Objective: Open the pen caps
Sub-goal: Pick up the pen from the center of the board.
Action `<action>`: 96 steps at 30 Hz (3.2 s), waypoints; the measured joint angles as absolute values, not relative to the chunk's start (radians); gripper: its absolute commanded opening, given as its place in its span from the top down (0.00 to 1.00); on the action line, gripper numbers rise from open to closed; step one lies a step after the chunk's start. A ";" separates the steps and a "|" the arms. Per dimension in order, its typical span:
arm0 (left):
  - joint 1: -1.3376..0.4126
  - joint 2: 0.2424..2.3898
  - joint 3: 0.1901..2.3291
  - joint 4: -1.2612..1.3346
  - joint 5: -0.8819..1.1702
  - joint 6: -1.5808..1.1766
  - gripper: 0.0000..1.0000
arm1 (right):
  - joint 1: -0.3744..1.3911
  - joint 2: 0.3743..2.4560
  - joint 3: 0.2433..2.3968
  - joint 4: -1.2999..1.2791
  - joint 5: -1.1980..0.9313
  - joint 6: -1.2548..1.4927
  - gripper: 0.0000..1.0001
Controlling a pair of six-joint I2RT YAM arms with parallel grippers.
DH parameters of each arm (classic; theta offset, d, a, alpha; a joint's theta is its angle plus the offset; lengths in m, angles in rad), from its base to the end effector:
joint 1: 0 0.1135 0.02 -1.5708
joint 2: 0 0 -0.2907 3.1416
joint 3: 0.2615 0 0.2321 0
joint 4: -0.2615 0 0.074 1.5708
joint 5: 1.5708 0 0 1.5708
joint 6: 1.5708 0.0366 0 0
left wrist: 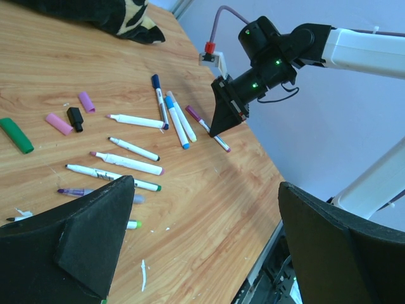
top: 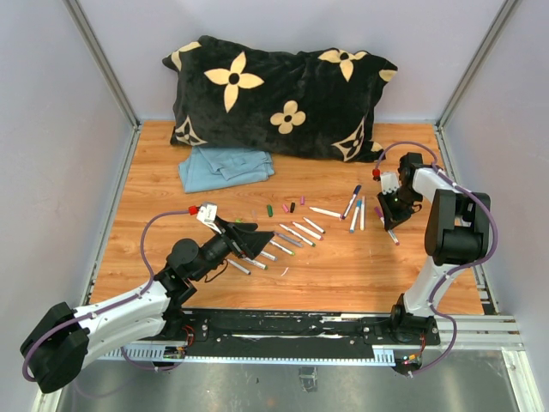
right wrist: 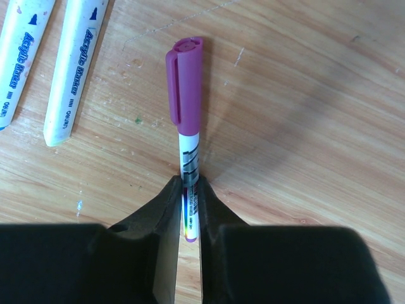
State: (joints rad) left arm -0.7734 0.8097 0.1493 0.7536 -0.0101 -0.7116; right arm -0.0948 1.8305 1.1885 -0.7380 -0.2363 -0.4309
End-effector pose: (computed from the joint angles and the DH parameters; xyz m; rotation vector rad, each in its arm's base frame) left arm 0.1029 -0.1000 0.2441 0.0405 1.5955 -1.1787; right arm 0.3303 -0.0228 0.2007 -0.5149 2.8394 0.2590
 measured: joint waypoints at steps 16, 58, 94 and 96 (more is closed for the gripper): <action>-0.773 0.813 0.149 0.755 -0.010 -0.716 0.01 | -0.060 1.831 1.188 -0.737 -0.212 -0.435 0.93; -0.773 1.003 0.133 0.964 0.047 -0.773 0.01 | -0.060 1.671 1.188 -0.715 -0.334 -0.440 0.99; -0.749 1.266 0.099 1.362 0.167 -0.843 0.01 | 0.073 1.528 1.168 -0.712 -0.822 -0.441 0.99; -0.749 1.262 0.100 1.360 0.170 -0.830 0.01 | 0.097 1.528 1.168 -0.712 -0.842 -0.440 0.99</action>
State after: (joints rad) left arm -0.7490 1.2617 0.1001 1.3602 0.1703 -0.8303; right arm 0.0975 1.5276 1.1675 -0.7116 -0.8425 -0.4400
